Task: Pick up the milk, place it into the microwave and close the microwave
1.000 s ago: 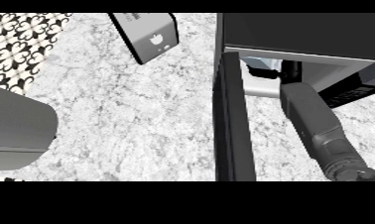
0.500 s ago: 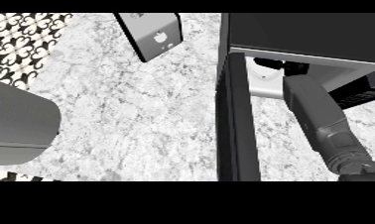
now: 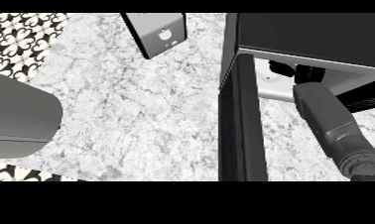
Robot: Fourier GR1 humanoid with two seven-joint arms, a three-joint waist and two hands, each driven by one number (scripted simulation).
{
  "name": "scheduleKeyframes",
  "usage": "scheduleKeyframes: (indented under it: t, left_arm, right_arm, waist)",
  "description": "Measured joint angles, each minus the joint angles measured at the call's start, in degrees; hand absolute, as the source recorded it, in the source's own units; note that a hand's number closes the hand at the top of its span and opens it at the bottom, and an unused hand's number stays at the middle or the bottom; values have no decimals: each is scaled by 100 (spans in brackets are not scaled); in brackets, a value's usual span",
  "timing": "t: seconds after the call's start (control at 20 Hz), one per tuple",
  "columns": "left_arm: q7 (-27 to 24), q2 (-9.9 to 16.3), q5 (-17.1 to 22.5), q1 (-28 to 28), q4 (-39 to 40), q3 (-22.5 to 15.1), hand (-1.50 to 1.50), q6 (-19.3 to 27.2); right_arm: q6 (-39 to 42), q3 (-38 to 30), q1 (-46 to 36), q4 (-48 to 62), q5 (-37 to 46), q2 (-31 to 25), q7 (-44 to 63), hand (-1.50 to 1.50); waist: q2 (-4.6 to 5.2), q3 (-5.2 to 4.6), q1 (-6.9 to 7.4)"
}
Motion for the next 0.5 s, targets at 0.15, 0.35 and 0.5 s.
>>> scheduleKeyframes:
  t: [0.15, 0.35, 0.5]
  left_arm:
    - [25, 19, -14, -55, -4, 18, -150, -6]
    - [77, 8, -16, -156, 51, 15, -150, -21]
    - [106, -19, 5, -241, 138, 41, -150, -27]
  right_arm:
    - [-457, 279, 7, 195, 354, -62, 524, -150]
    - [-493, 610, -89, 321, 717, 55, 809, -150]
    - [-185, 746, -234, 331, 845, 220, 677, -150]
  waist:
    - [14, -31, 101]
    - [4, 14, 124]
    - [-12, 58, 97]
